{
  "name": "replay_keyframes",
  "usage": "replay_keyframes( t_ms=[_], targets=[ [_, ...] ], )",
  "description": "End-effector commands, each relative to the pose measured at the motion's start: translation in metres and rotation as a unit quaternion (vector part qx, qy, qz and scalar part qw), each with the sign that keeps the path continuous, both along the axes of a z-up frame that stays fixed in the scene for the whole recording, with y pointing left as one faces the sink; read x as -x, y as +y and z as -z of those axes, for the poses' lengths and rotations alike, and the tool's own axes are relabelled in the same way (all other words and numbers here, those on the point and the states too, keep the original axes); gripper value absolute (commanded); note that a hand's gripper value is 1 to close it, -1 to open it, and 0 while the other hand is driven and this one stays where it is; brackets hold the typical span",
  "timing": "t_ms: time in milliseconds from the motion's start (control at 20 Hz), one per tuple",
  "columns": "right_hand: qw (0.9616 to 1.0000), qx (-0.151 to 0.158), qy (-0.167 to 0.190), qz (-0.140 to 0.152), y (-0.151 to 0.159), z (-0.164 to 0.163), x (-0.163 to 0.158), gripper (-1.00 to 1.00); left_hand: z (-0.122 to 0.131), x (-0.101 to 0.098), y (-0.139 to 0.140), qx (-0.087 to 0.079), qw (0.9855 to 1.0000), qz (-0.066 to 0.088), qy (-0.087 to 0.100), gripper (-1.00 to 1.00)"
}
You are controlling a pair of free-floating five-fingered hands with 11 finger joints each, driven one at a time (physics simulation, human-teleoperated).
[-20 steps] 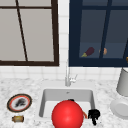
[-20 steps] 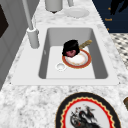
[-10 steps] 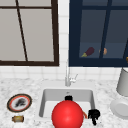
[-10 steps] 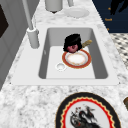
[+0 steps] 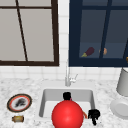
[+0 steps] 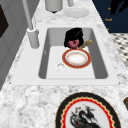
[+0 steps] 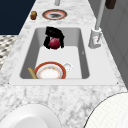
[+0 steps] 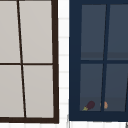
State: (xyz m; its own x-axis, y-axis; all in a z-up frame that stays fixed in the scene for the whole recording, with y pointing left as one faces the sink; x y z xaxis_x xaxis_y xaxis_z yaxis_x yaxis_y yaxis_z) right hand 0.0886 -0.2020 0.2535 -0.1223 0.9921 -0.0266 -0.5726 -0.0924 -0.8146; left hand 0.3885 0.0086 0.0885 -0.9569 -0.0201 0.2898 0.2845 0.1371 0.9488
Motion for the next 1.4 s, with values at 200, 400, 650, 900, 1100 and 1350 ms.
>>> replay_keyframes(
  t_ms=[200,400,650,900,1100,1350],
  targets=[
    [1.0,0.0,0.0,0.0,0.0,0.0,0.0,0.0,-0.049,0.007,0.033,-0.007,0.9997,0.017,-0.016,1.0],
    [1.0,0.0,0.0,0.0,0.0,0.0,0.0,0.0,-0.067,0.008,0.065,0.001,1.0,0.004,0.0,1.0],
    [1.0,0.0,0.0,0.0,0.0,0.0,0.0,0.0,-0.092,0.011,0.104,0.001,0.9999,0.006,-0.011,1.0],
    [1.0,0.0,0.0,0.0,0.0,0.0,0.0,0.0,-0.118,0.015,0.143,0.001,0.9999,0.006,-0.012,1.0],
    [1.0,0.0,0.0,0.0,0.0,0.0,0.0,0.0,-0.13,0.018,0.176,0.0,1.0,0.002,-0.008,1.0],
    [1.0,0.0,0.0,0.0,0.0,0.0,0.0,0.0,-0.137,0.018,0.216,0.0,0.9999,0.002,-0.015,1.0]
  ],
)
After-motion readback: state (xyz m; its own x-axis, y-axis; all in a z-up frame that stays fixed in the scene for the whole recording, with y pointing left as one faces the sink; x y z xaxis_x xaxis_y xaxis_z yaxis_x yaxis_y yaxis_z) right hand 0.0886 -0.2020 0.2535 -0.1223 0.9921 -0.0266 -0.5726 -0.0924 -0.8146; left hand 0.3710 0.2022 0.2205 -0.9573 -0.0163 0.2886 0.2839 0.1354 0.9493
